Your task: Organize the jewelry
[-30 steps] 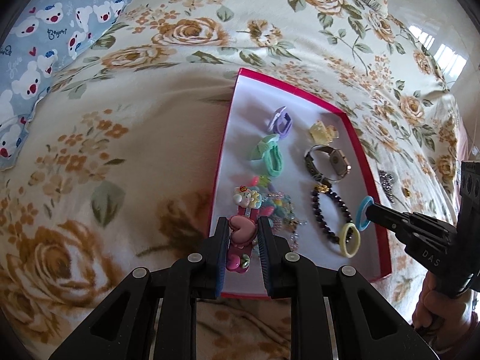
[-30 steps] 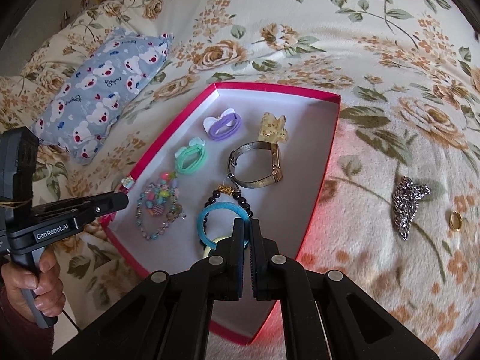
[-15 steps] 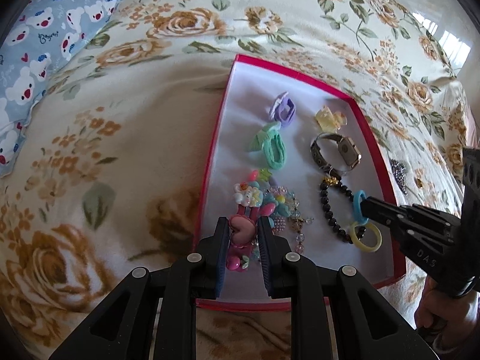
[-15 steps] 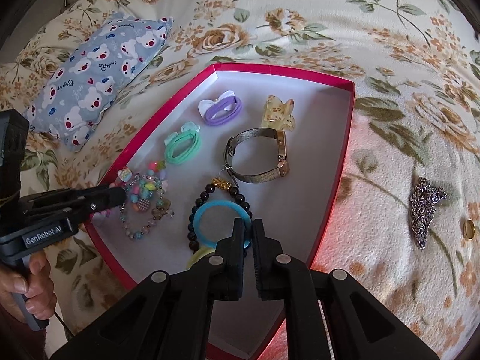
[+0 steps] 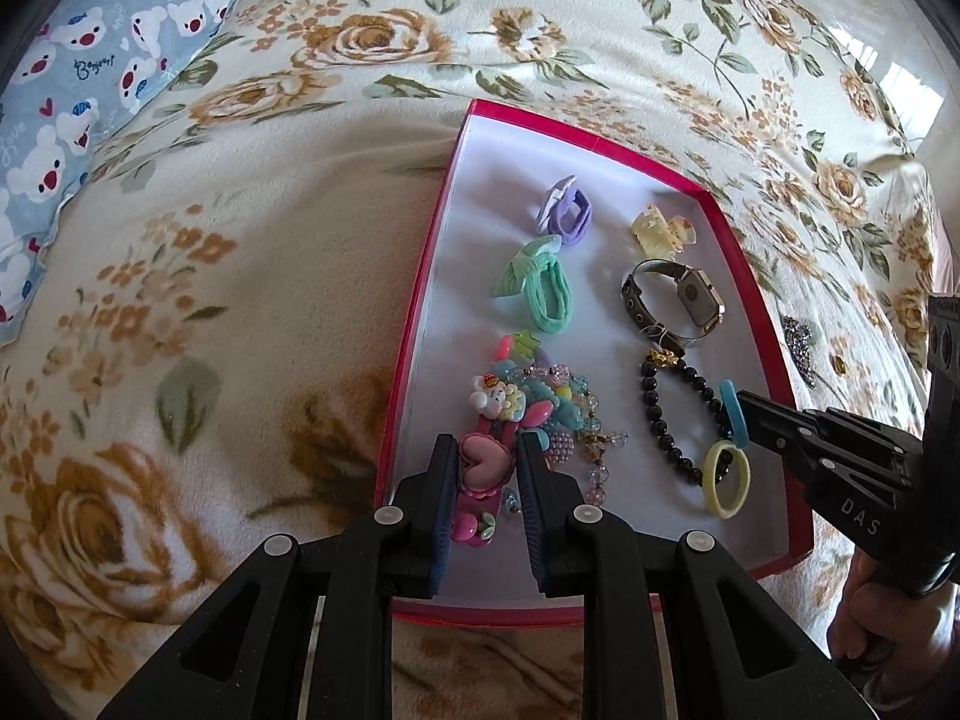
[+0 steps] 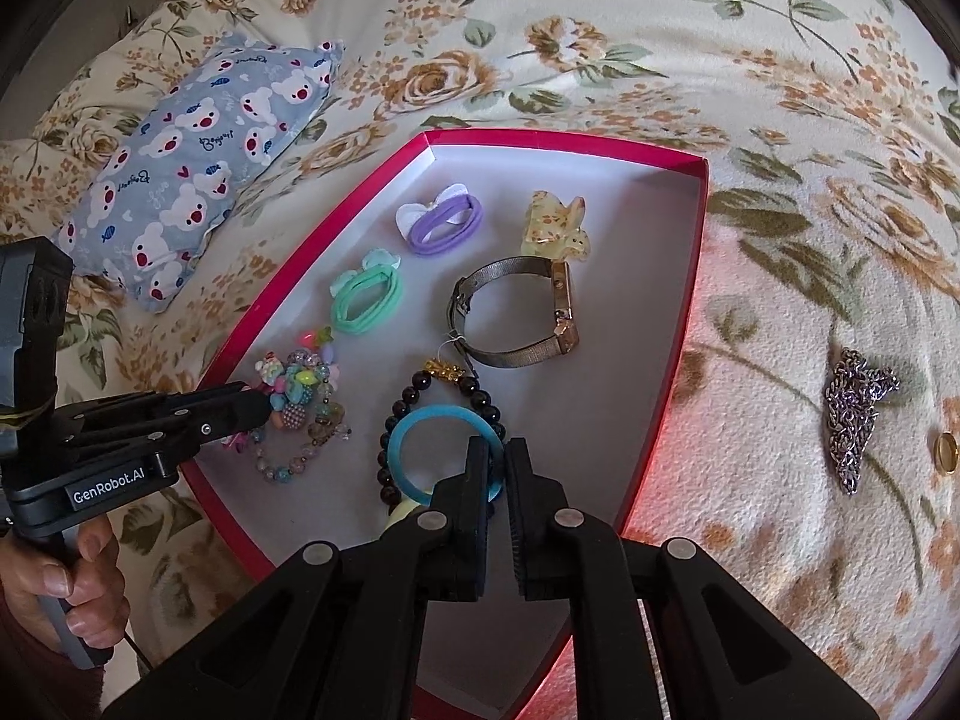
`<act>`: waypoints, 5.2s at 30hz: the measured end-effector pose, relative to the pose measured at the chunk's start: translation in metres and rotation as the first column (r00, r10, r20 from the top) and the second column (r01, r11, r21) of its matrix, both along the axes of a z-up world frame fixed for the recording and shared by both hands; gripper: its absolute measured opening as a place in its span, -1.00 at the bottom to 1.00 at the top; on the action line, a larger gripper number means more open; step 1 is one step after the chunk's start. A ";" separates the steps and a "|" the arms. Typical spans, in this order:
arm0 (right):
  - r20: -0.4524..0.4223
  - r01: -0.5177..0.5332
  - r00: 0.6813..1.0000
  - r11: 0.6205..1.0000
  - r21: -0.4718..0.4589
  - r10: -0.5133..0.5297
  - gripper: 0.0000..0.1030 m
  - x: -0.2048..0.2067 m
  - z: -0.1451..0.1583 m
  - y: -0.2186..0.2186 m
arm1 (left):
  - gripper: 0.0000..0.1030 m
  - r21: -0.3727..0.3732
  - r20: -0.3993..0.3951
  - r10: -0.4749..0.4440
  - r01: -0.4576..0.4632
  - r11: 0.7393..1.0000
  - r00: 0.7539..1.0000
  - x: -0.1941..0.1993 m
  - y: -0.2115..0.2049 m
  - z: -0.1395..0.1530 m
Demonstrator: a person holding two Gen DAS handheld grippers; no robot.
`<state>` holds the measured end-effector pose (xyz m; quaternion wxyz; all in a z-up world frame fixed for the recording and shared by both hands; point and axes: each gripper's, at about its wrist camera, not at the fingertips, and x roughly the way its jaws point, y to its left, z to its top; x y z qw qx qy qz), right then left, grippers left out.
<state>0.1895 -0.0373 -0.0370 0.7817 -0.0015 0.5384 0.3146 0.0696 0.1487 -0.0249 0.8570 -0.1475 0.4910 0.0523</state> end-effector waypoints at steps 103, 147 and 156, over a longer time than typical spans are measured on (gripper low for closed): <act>0.301 0.064 0.949 0.994 0.093 -0.090 1.00 -0.088 0.063 -0.057 | 0.99 0.327 0.231 0.030 -0.107 0.939 0.972 -0.130 -0.061 0.058; 0.328 0.063 0.941 0.996 0.070 -0.082 1.00 -0.097 0.068 -0.049 | 0.99 0.393 0.223 0.018 -0.107 0.913 0.975 -0.142 -0.070 0.064; 0.331 0.064 0.940 0.995 0.073 -0.085 1.00 -0.098 0.069 -0.049 | 0.99 0.391 0.225 0.014 -0.104 0.915 0.974 -0.143 -0.071 0.065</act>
